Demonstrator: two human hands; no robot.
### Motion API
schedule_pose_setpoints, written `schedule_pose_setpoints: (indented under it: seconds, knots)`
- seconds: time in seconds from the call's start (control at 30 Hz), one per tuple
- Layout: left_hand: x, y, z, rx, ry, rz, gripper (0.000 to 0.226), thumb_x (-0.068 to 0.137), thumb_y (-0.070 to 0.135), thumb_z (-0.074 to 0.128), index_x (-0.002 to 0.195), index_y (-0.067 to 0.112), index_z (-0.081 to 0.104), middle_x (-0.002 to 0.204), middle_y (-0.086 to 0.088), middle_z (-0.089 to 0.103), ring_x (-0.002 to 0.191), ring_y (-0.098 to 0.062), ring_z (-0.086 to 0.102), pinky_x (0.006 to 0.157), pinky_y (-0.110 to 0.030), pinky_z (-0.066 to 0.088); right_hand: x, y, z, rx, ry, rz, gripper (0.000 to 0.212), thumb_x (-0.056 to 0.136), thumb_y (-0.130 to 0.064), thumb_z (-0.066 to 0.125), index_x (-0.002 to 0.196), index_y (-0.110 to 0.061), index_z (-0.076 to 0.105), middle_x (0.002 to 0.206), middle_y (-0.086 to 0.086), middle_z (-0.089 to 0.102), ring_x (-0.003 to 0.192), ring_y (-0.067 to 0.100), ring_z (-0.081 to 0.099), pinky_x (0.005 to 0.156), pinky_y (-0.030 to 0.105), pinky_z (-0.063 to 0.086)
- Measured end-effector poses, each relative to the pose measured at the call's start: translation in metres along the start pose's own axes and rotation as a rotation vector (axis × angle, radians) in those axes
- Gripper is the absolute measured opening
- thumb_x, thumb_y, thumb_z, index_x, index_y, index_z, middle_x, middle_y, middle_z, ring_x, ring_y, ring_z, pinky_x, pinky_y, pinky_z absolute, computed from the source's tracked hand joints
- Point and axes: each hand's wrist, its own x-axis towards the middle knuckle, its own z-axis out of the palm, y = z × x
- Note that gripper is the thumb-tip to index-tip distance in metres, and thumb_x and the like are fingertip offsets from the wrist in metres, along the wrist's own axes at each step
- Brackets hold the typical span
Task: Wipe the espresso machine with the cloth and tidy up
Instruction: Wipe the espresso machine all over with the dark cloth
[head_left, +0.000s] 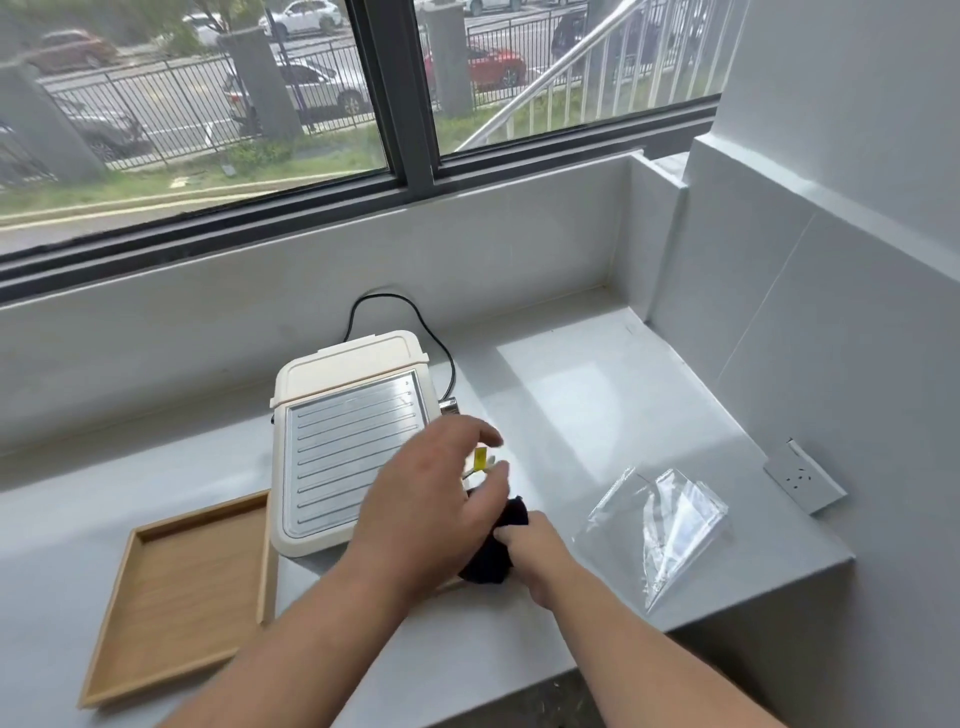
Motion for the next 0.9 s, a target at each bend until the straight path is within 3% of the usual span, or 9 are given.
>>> schedule_pose_setpoints:
  seconds: [0.13,0.23,0.3,0.4,0.53,0.63,0.73,0.83,0.9]
  knots:
    - [0.023,-0.046,-0.03,0.19,0.099,-0.117,0.046,0.093,0.047,0.063,0.136,0.032,0.059,0.149,0.011,0.054,0.14,-0.015,0.04,0.112,-0.026,0.028,0.01,-0.003,0.001,0.104,-0.059,0.037,0.022,0.1,-0.009,0.06,0.122,-0.007,0.064,0.119,0.021,0.073,0.113,0.039,0.07,0.101,0.057,0.056]
    - [0.03,-0.073,-0.039,0.39,-0.07,-0.238,0.072,0.09,0.071,0.055,0.154,0.039,0.043,0.173,0.006,0.026,0.16,-0.024,0.015,0.13,-0.052,0.012,0.022,-0.007,-0.003,0.173,-0.067,0.096,0.021,0.104,-0.015,0.061,0.124,-0.011,0.065,0.119,0.017,0.074,0.11,0.036,0.071,0.078,0.045,0.064]
    - [0.031,-0.083,-0.037,0.432,-0.135,-0.285,0.084,0.084,0.086,0.039,0.157,0.044,0.035,0.175,0.008,0.017,0.162,-0.024,0.007,0.129,-0.059,0.006,0.027,-0.014,-0.004,0.186,-0.085,0.13,0.02,0.105,-0.017,0.06,0.124,-0.011,0.066,0.121,0.019,0.073,0.111,0.039,0.07,0.068,0.042,0.063]
    - [0.03,-0.09,-0.032,0.435,-0.127,-0.288,0.09,0.079,0.092,0.025,0.159,0.05,0.027,0.176,0.013,0.011,0.162,-0.019,0.001,0.129,-0.06,0.001,0.036,-0.025,-0.007,0.1,-0.116,0.158,0.02,0.106,-0.023,0.059,0.121,-0.013,0.067,0.119,0.019,0.073,0.102,0.039,0.072,0.069,0.045,0.064]
    - [0.03,-0.094,-0.029,0.448,-0.114,-0.276,0.09,0.079,0.094,0.023,0.159,0.052,0.024,0.175,0.015,0.009,0.162,-0.015,-0.001,0.129,-0.059,-0.001,0.05,-0.041,-0.009,-0.017,-0.165,0.192,0.024,0.108,-0.032,0.054,0.124,-0.017,0.064,0.12,0.019,0.071,0.073,0.033,0.071,0.058,0.039,0.063]
    - [0.029,-0.095,-0.028,0.46,-0.111,-0.27,0.089,0.079,0.094,0.024,0.159,0.053,0.024,0.175,0.016,0.008,0.162,-0.015,-0.002,0.13,-0.057,-0.001,0.06,-0.051,-0.007,-0.074,-0.174,0.202,0.019,0.108,-0.025,0.054,0.119,-0.017,0.067,0.108,0.017,0.073,0.064,0.031,0.071,0.059,0.039,0.064]
    - [0.029,-0.096,-0.028,0.47,-0.101,-0.268,0.089,0.079,0.094,0.024,0.158,0.053,0.025,0.175,0.015,0.01,0.162,-0.015,0.0,0.13,-0.056,0.0,0.07,-0.061,-0.007,-0.101,-0.174,0.218,0.026,0.107,-0.012,0.046,0.12,-0.015,0.068,0.116,0.021,0.07,0.073,0.036,0.072,0.062,0.043,0.065]
    - [0.029,-0.097,-0.026,0.471,-0.091,-0.261,0.089,0.08,0.094,0.024,0.158,0.053,0.026,0.175,0.016,0.01,0.162,-0.015,-0.001,0.13,-0.056,0.001,0.08,-0.072,-0.004,-0.116,-0.166,0.204,0.011,0.102,-0.017,0.063,0.108,-0.012,0.071,0.121,0.022,0.07,0.092,0.04,0.073,0.067,0.046,0.066]
    - [0.029,-0.097,-0.026,0.472,-0.094,-0.262,0.089,0.08,0.095,0.022,0.159,0.054,0.024,0.175,0.016,0.009,0.162,-0.014,-0.002,0.13,-0.057,0.001,0.089,-0.079,-0.002,-0.124,-0.172,0.175,0.004,0.099,-0.016,0.066,0.101,-0.013,0.068,0.11,0.015,0.069,0.097,0.039,0.071,0.071,0.048,0.065]
